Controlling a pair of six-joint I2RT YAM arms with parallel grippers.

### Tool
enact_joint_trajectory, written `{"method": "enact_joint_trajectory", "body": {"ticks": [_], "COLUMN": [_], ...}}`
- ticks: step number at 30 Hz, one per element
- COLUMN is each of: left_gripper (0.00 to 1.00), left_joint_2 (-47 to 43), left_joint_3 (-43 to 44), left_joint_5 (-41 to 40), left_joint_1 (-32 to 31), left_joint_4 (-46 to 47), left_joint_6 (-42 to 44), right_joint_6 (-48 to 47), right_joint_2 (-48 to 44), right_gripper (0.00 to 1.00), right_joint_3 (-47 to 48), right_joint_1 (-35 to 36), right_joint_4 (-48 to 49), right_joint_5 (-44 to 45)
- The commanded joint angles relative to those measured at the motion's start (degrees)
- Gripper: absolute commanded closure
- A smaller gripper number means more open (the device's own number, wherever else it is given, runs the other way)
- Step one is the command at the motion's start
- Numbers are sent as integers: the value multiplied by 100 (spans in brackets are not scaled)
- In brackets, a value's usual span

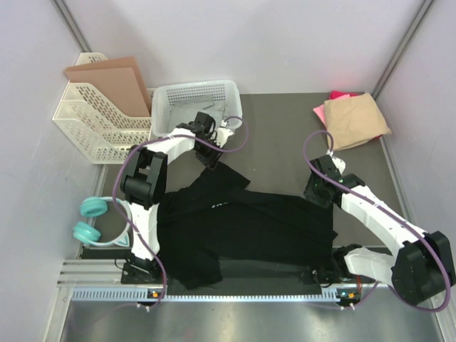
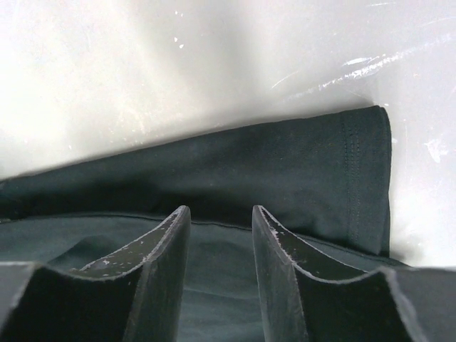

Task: Fold and stack the t-shirts
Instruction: Flatten out the tshirt

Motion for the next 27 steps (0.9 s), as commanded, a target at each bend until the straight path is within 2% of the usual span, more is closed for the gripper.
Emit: {"method": "enact_joint_trajectory", "body": {"ticks": [1,2,4,5,6,11,17,20,24,27], "left_gripper": [65,66,75,97,100,100,100,100,100,100], "left_joint_2": [-275,-337,-469,-505,-531,-1102,-1875,-2227,-2911,-3394], "left_joint_3": [-141,-237,-457,-493,-502,-107,1235,1667,1862,1608], "left_joint_5": [452,496,487,461,418,180,-242,-137,57,-118], "left_joint_1": [-34,-43,-43,-52,-43,-43,-43,-43,-52,-60], "left_joint_4": [-558,-541,-524,-549,-567,-725,-918,-1147,-1586,-1675], "left_joint_6": [-13,-4,5,5,-47,-144,-162,-223,-119,170], "right_joint_6": [29,12,12,12,12,-15,-58,-67,-120,-155], "right_joint_2": [-224,-232,-267,-276,-285,-364,-364,-373,-391,-408], "right_gripper": [60,61,62,63,64,67,81,83,83,83], "right_joint_3": [197,214,223,240,241,223,214,179,144,135], "right_joint_1": [60,60,60,60,60,60,51,60,60,60], "right_joint_4": [-26,-26,-35,-44,-35,-61,-44,-35,-52,-44], "right_joint_5": [179,179,179,179,188,241,311,355,425,443]}}
